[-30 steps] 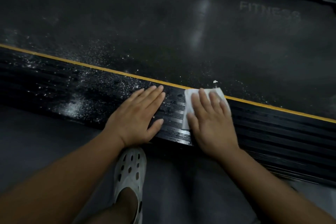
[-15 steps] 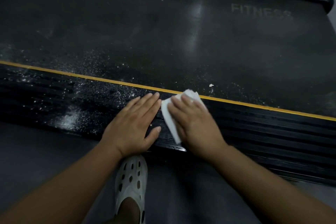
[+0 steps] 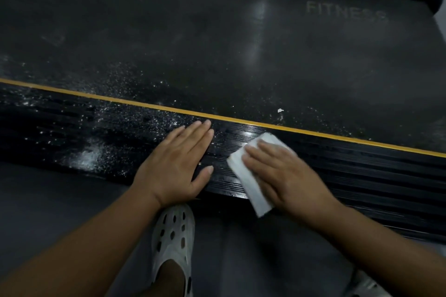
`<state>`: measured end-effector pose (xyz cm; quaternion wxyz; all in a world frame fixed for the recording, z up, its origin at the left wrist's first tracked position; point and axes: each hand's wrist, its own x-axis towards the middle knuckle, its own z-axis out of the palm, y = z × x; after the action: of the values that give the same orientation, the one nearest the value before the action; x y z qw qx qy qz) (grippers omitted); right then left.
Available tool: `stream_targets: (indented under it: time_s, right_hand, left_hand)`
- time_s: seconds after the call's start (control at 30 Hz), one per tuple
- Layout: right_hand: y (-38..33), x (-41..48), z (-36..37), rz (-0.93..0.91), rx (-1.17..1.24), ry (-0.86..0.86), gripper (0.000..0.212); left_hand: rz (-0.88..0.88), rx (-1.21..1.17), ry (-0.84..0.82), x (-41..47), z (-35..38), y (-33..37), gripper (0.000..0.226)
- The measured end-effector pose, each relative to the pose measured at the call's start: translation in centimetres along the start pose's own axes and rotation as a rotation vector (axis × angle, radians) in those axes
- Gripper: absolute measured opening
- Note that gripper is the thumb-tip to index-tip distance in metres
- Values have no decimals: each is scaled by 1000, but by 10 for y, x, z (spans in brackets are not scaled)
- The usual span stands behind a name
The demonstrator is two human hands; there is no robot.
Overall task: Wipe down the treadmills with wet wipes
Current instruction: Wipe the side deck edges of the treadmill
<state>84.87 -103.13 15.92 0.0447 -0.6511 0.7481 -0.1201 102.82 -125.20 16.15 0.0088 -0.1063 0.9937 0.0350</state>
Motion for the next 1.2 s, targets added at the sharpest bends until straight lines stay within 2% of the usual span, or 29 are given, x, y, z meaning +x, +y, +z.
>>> stream_targets:
  time_s: [0.1, 0.17, 0.27, 0.37, 0.53, 0.7, 0.83, 0.97, 1.03, 1.13, 1.2]
  right_hand:
    - [13, 19, -2, 248, -26, 43, 52]
    - [-14, 46, 5, 338, -52, 64, 54]
    - [-50, 43, 12, 148, -62, -27, 55]
    - [-36, 5, 6, 47, -54, -68, 53]
    - [-29, 31, 9, 283, -59, 5, 56]
    - [-49, 43, 18, 168, -45, -41, 59]
    - [-32, 8, 12, 332, -124, -39, 63]
    - [-43, 46, 14, 413, -73, -13, 67]
    - [-63, 66, 16, 326, -61, -38, 67]
    - [-69, 44, 16, 69, -78, -105, 61]
    - [-47, 22, 10, 31, -94, -129, 60]
  left_hand:
    - [-4, -12, -1, 0, -1, 0, 76]
    - [-4, -9, -5, 0, -2, 1, 75]
    - [0, -5, 5, 0, -3, 1, 75]
    - [-3, -15, 8, 1, -3, 1, 75]
    - [-9, -20, -4, 0, -2, 1, 76]
    - [-14, -41, -9, 0, -6, 2, 75]
    - [-55, -77, -6, -6, -11, 4, 77]
    - [-186, -88, 29, -12, -11, -12, 76]
    - [-214, -68, 17, -14, -8, -17, 77]
    - [-196, -76, 24, -13, -6, -18, 74]
    - [-197, -66, 30, -14, -6, -18, 72]
